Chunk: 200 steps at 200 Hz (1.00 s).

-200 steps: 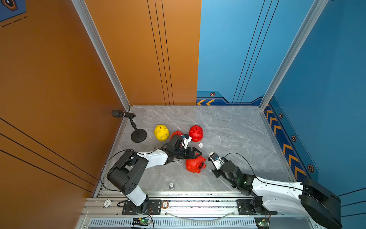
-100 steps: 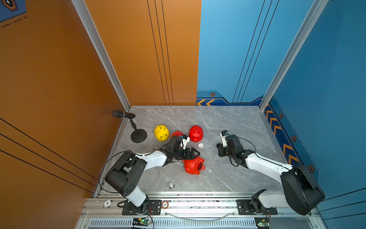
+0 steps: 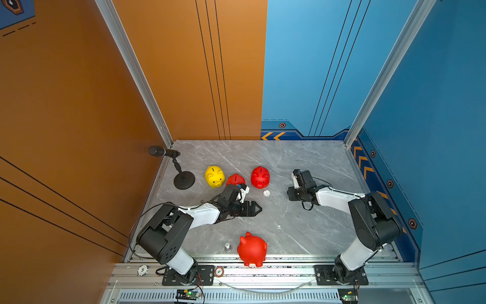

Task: Open piggy banks
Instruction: Place the lid at the center of the board, then adjust the piggy bank at the center of the board.

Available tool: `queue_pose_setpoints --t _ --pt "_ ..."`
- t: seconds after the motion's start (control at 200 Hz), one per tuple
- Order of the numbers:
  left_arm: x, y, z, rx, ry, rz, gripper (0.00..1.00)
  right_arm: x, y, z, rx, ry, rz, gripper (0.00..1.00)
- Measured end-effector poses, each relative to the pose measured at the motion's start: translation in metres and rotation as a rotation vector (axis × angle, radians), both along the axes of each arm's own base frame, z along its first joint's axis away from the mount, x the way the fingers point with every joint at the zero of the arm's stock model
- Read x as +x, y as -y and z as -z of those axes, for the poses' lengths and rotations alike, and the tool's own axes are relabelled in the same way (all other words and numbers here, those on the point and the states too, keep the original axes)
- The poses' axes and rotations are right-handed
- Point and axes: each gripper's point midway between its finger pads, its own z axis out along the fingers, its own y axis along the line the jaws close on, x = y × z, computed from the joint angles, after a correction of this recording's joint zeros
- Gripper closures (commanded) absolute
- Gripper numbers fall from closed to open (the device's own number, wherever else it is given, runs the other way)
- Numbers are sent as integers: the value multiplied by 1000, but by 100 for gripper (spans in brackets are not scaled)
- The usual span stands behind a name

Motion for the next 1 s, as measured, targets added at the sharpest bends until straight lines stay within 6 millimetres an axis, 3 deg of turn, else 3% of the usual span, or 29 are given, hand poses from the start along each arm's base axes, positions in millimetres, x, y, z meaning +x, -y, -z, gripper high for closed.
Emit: queue_pose_setpoints --t 0.08,0.22,0.436,0.531,0.641,0.681,0.736,0.856,1.001 --pt "0 0 0 1 0 0 8 1 -2 -2 4 1 -8 51" --pt "0 -1 -1 2 -1 -1 8 -3 -3 -9 12 2 -10 41" --pt "-1 -1 -1 2 -2 0 7 -31 -22 -62 100 94 -99 33" --pt "-2 -1 -1 4 -3 2 7 -59 -39 -81 160 109 -198 29" --pt "-4 -2 -2 5 -5 7 6 -106 -67 -95 208 103 -360 25" --pt "-4 -2 -2 6 -6 11 6 -125 -76 -100 220 105 -421 20" --pt "-5 -2 -2 4 -9 13 6 -156 -89 -106 241 112 -510 0" --pt "-7 -2 -2 -1 -15 23 6 -213 -100 -117 295 156 -654 0" --pt "-7 -4 -3 -13 -23 26 6 -249 -95 -114 330 199 -695 0"
